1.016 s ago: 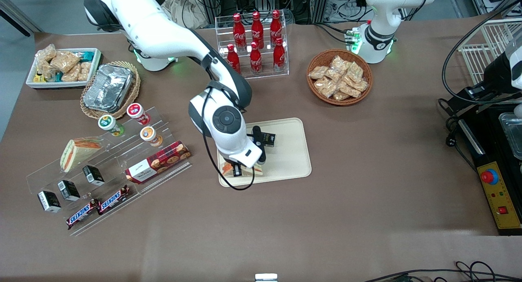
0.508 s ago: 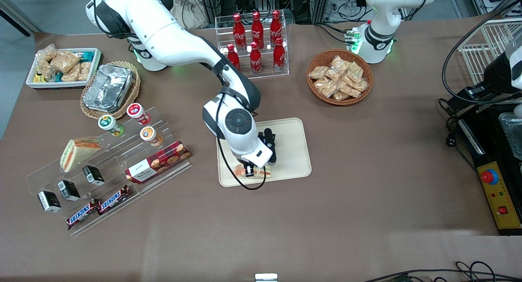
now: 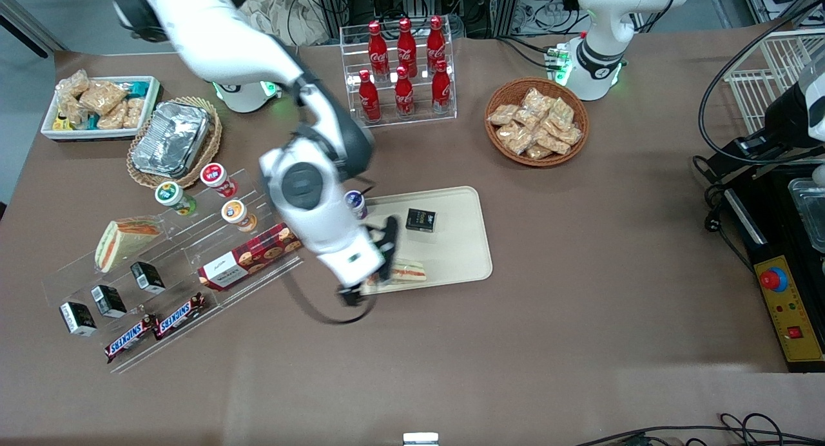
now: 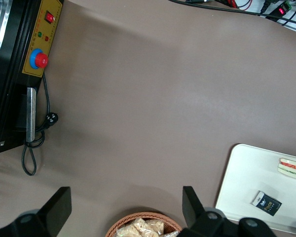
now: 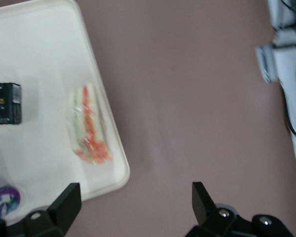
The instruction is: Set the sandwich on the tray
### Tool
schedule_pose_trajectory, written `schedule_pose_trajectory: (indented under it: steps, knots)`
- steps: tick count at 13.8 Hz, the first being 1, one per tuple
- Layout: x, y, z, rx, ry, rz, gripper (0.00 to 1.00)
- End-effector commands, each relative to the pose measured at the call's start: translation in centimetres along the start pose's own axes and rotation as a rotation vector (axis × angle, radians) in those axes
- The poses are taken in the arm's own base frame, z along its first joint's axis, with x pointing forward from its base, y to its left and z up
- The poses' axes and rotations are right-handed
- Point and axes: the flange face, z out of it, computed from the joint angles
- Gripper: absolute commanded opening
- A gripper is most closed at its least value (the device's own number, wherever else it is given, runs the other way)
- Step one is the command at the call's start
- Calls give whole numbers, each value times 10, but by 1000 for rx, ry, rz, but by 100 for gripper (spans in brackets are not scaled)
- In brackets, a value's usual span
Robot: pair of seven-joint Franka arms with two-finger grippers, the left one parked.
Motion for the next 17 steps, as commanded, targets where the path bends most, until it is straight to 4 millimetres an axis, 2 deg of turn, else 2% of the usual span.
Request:
schedule_pose_trajectory:
  steps: [1,3,7,9,12,15,17]
  knots:
    - [-49,29,-38,33,-9,197,100]
    - [-92,48,-63,44,-75,294,100]
    - [-193,77,-147,22,-161,557,100]
    - [-236,84,-180,13,-179,666,100]
    - [-289,84,-212,32,-216,903,100]
    - [-314,76,-243,18,-212,1126,100]
    - [-337,76,-258,12,-207,1177,100]
